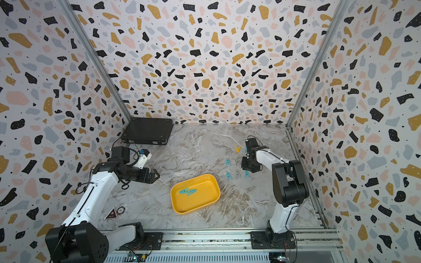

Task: Take the clothespins out of the storage box
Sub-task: Place the clothespin at the center of the board.

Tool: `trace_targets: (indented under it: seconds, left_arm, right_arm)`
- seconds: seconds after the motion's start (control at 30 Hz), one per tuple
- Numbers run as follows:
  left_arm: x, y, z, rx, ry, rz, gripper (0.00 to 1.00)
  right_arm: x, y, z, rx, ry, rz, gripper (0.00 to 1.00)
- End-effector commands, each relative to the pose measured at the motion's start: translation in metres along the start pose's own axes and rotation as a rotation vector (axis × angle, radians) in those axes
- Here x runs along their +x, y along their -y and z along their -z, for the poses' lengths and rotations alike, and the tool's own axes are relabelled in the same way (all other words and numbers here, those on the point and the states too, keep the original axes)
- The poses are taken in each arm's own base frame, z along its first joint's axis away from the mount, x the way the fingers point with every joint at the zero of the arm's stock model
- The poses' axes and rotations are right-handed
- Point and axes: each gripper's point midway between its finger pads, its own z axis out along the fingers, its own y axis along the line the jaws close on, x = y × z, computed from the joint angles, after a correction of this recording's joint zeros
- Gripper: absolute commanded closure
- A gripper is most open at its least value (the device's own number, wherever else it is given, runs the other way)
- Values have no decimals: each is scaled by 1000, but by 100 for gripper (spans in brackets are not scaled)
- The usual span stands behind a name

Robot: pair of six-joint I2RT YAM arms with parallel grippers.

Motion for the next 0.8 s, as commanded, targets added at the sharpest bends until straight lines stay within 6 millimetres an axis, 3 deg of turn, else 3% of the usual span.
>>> trace_targets:
  seconds: [0.0,0.2,0.37,0.57,0.77]
  left_arm:
    - [2,0,0,2,9,-8,0]
    - [2,0,0,3,8,-8,0]
    - [1,0,1,4,13,-2,0]
    - [2,-2,1,-2,7,10,0]
    - [1,-7,3,-14,12,33,0]
  right_arm:
    - [-4,-4,30,-21,39,-5,63]
    - [-2,-18,70,-74,86,30,62]
    - [10,-45,111,-166,138,118,62]
    - [48,-89,145,-265,147,333,63]
    - [94,-141,157,-341,122,591,63]
